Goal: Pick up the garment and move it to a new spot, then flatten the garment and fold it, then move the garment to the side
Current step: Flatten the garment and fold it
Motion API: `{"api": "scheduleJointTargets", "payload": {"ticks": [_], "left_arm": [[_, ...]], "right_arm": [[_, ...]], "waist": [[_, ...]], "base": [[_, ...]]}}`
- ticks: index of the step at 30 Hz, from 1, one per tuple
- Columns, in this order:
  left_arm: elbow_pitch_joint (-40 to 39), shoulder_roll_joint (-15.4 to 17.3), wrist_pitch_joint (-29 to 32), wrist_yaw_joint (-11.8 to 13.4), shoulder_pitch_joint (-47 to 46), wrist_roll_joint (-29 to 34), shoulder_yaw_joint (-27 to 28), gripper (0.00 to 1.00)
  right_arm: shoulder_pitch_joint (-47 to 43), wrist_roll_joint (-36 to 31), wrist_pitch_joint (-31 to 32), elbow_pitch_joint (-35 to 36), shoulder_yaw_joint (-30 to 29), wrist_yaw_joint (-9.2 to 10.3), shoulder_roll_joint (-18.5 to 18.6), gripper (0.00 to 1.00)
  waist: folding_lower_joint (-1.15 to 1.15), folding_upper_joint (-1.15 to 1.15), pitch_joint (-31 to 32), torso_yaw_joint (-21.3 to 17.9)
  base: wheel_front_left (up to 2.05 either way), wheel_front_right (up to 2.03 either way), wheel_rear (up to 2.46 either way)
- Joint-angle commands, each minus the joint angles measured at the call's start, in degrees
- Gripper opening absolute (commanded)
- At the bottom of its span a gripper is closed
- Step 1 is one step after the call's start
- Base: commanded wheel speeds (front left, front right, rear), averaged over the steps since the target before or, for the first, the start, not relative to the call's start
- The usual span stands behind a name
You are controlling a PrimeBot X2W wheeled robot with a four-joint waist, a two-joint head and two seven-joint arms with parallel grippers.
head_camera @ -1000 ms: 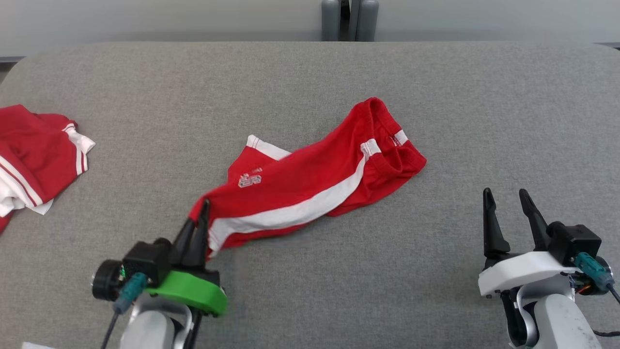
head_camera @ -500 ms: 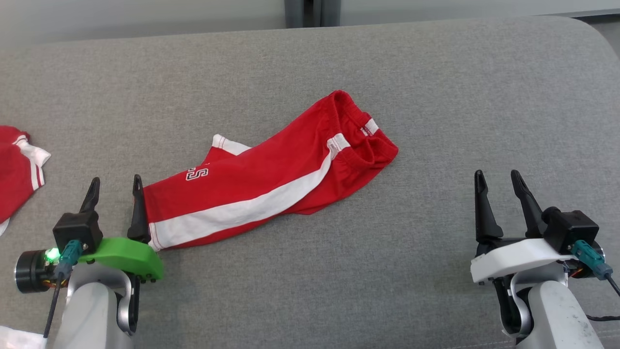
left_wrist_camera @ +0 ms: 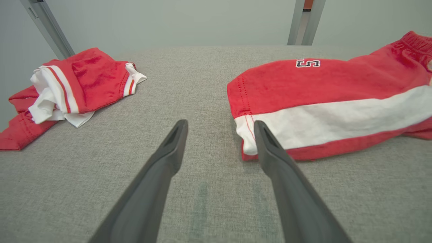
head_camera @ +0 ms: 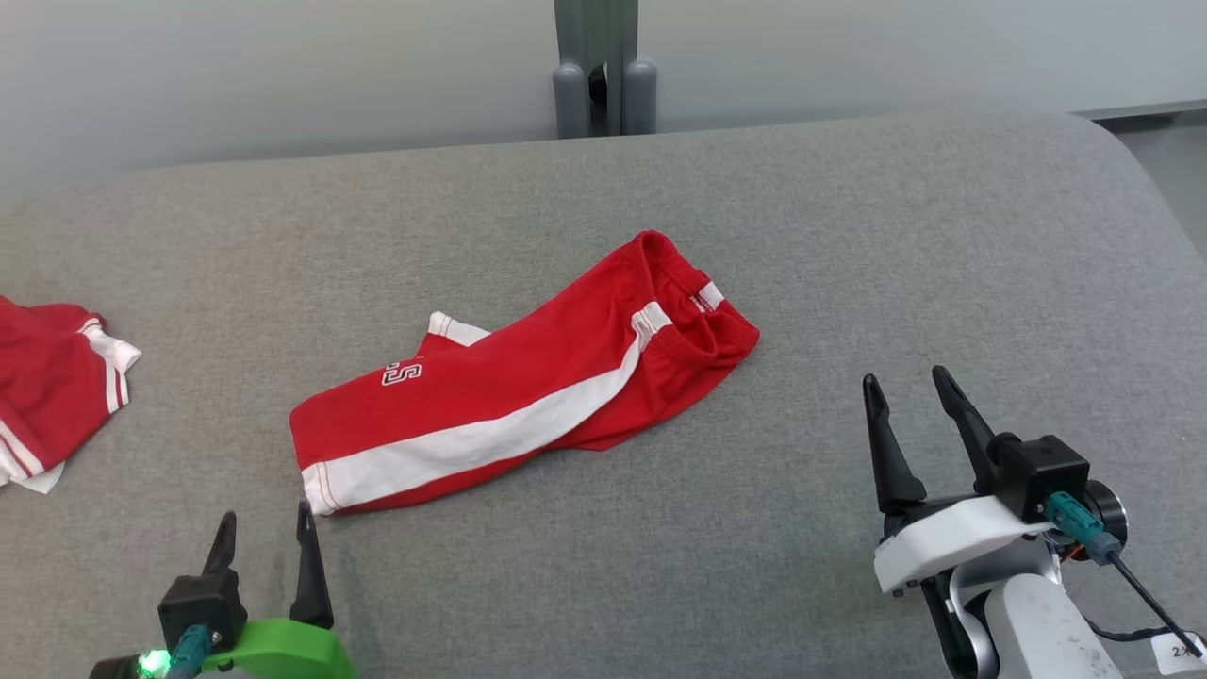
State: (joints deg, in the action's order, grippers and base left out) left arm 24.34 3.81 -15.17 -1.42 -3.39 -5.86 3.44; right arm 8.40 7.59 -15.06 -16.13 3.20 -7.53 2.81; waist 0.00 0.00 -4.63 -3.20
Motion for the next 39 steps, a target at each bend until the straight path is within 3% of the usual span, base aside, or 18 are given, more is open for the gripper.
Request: {"api": "scheduleJointTargets", "payload": {"ticks": [1,11,23,32,39], "left_arm": [[0.09,-0.32,0.04,-0.32,1.33,0.70,-0.27,1.00],[2.44,-0.80,0.04,-3.32,0.68,-1.07,-1.88,1.00],[5.72,-0.86,0.02,-5.95,-7.24,-6.68,-3.13,1.00],[7.47,2.59,0.02,-6.10,-10.36,-14.34,-10.20,1.00],[7.03,3.54,0.02,-6.11,-10.02,-16.68,-10.45,1.00]], "right_arm": [[-0.73,-0.22,-0.17,-0.55,0.02,0.08,0.18,1.00],[-0.34,-1.34,-0.17,-3.98,0.68,0.08,0.19,1.00],[2.97,-1.05,-0.17,-3.15,1.57,0.08,0.18,1.00],[4.21,-0.60,-0.17,-3.09,2.20,0.08,0.18,1.00],[4.35,-0.14,-0.17,-2.96,1.83,0.08,0.17,1.00]], "waist": [[0.00,0.00,2.25,1.94],[0.00,0.00,2.30,3.61],[0.00,0.00,-5.41,2.94],[0.00,0.00,-8.94,2.05],[0.00,0.00,-9.87,1.80]], "base": [[0.00,0.00,0.00],[0.00,0.00,0.00],[0.00,0.00,0.00],[0.00,0.00,0.00],[0.00,0.00,0.00]]}}
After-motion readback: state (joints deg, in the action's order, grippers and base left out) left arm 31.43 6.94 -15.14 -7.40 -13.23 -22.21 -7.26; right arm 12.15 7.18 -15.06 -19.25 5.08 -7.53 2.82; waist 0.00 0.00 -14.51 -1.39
